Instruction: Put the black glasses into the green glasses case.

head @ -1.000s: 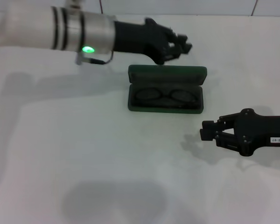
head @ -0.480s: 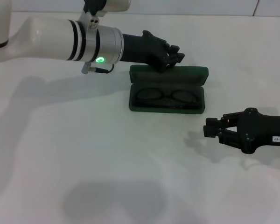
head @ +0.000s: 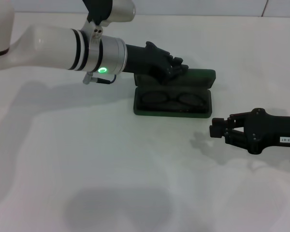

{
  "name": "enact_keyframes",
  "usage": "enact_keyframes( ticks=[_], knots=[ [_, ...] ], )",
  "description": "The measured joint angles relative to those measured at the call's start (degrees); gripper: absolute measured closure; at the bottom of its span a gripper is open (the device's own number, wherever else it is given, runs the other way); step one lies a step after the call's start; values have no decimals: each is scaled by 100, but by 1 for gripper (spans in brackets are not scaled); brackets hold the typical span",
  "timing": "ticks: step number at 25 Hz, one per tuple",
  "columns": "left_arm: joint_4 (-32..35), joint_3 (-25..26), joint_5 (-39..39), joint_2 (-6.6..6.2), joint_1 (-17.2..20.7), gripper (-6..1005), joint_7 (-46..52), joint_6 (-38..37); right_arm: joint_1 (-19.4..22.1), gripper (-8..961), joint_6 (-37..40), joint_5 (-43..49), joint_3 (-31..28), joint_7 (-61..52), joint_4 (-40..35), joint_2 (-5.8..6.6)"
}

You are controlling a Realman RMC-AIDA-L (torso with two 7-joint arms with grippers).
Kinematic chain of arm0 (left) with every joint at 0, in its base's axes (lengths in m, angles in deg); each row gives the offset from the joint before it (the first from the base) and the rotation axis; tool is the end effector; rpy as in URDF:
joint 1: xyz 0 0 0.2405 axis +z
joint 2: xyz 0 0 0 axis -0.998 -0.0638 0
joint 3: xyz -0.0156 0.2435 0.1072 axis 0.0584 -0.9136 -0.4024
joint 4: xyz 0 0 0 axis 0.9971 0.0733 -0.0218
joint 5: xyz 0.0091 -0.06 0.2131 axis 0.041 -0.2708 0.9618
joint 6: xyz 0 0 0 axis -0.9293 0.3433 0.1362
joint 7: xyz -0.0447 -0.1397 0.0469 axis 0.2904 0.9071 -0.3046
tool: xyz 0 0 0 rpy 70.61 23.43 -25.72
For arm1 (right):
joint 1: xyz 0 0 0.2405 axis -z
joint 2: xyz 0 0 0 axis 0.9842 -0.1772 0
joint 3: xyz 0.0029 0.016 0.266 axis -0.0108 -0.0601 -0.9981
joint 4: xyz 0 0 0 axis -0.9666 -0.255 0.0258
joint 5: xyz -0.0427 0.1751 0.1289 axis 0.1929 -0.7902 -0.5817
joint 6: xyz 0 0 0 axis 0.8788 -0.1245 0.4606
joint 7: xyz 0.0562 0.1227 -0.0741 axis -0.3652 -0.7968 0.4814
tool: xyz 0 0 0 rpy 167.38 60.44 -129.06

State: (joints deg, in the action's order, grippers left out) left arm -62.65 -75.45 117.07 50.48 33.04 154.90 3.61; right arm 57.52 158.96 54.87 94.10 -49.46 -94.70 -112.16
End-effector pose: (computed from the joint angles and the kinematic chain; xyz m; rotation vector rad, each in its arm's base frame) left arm -0.1717 0.4408 -0.1008 -2.7799 -0.4192 -0.3441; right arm 0.2544 0.3239 -0.0275 -2.8208 0.7189 0.7832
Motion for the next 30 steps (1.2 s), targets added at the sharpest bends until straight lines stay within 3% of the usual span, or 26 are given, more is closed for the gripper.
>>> enact_keyframes(
  ticks=[8,14,22,25,30],
  knots=[
    [-35,-3,201,67,6,824,56,-154,-62,707,-71,0,-60,27,110,14],
    [19,-10,240,106,284,864,19,-485,-193,683,-92,50,-62,42,119,28],
    [54,1,250,288,539,927,-309,-764,-202,650,13,58,-61,101,114,27],
    [573,65,-2,286,965,944,-390,-1112,-161,638,139,57,-61,130,78,52],
    [2286,689,-846,190,2460,904,-785,-2766,-183,618,776,23,-82,518,27,76]
  ],
)
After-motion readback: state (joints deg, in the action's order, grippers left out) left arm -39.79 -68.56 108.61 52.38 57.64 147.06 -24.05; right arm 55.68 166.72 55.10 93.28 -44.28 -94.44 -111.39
